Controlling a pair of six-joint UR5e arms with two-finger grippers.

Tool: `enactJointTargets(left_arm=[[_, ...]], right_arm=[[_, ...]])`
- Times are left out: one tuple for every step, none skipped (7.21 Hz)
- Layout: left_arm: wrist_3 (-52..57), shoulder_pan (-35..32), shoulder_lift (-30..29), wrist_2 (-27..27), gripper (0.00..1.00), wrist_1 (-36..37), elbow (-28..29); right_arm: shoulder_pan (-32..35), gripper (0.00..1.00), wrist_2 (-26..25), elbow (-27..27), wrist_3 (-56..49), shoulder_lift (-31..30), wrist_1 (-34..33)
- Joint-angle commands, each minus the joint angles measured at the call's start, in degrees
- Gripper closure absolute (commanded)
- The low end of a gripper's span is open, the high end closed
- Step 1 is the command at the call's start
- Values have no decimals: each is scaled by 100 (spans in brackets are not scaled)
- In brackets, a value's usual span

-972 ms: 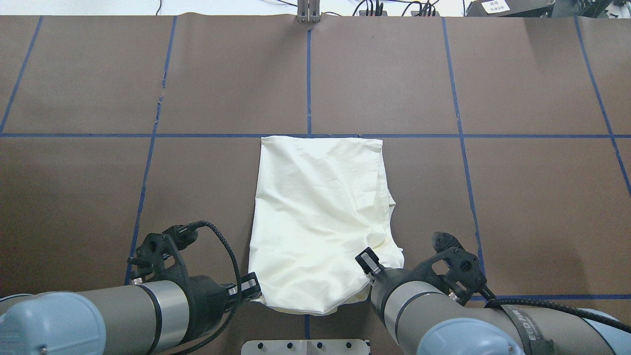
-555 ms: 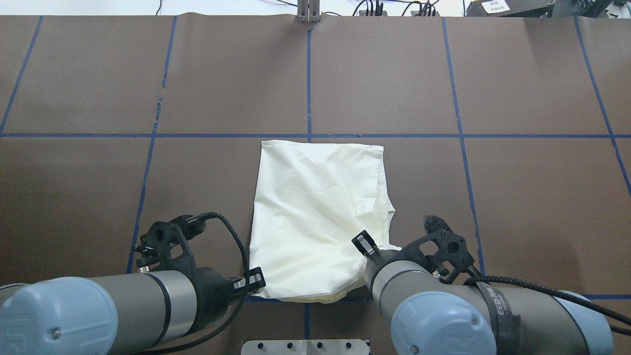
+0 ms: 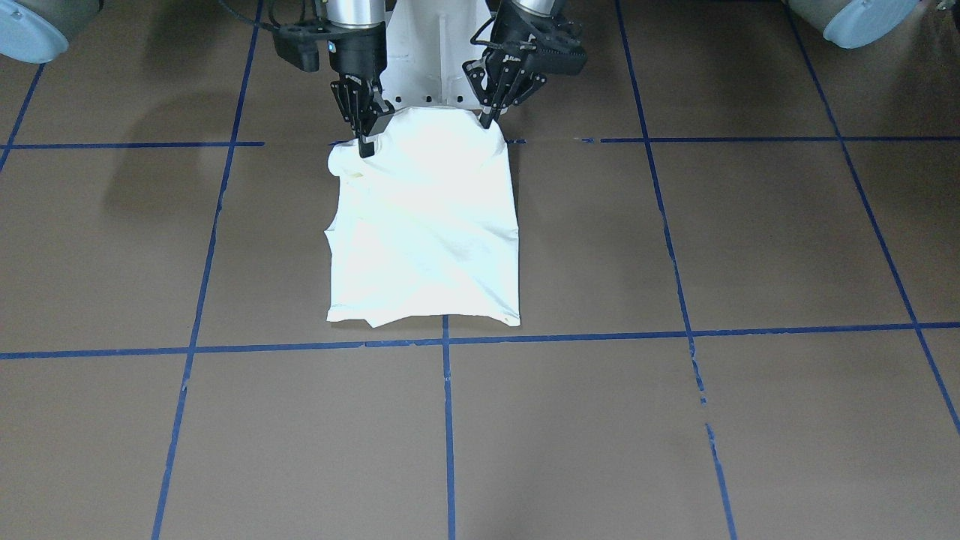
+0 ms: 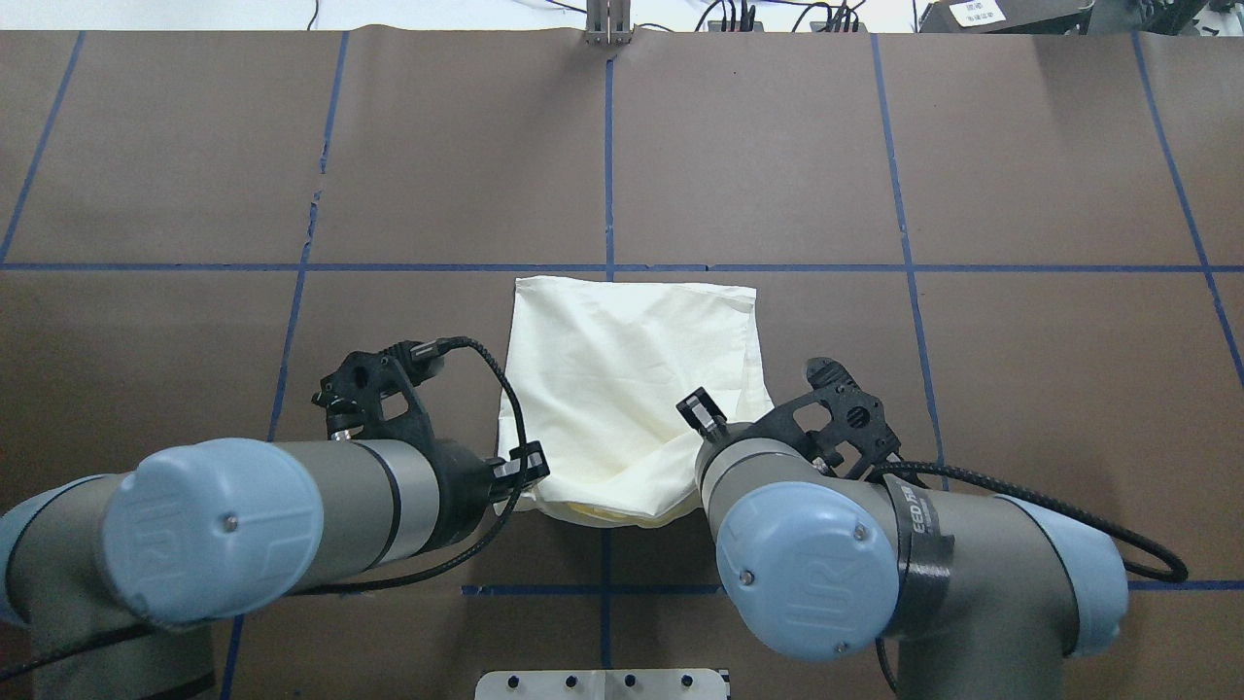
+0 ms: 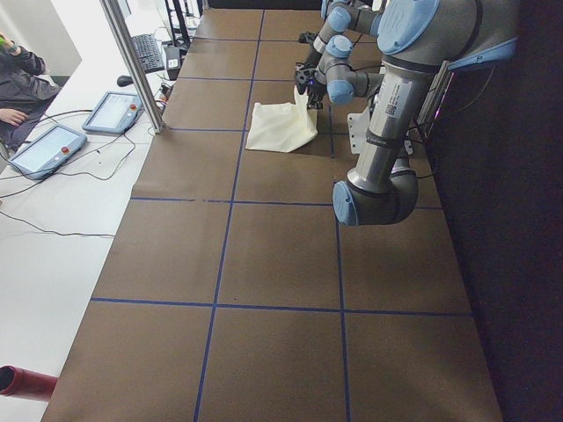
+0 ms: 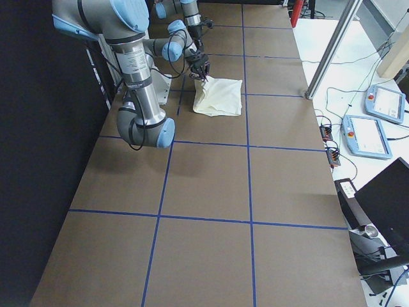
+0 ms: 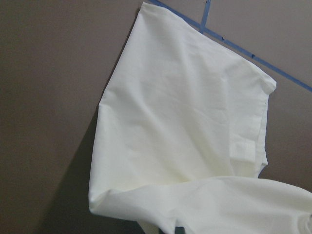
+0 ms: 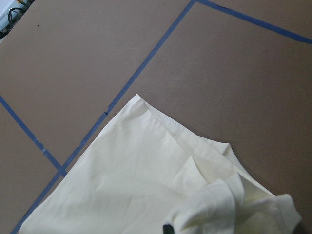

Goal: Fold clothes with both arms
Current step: 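Lift the near edge with both grippers and fold it away from the robot, then carry the near edge over the shirt with both grippers and lay it down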

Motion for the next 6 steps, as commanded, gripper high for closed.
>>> enactJointTargets(left_arm=[[292, -408, -273, -51, 100, -75, 679], [424, -548, -475, -42, 100, -84, 1030], [529, -663, -590, -42, 100, -319, 1468], [591, -725, -617, -34, 100, -730, 1890], [740, -804, -626, -33, 100, -1004, 2190], [776, -848, -635, -33, 100, -1094, 2315]], right_arm=[[300, 100, 69, -948, -146, 63, 806], [389, 100, 87, -1265, -207, 177, 826], [476, 100, 174, -1538, -243, 248, 835], [529, 100, 184, -1610, -261, 248, 835], [574, 100, 201, -1663, -296, 248, 835], [644, 100, 201, -1794, -331, 335, 835]])
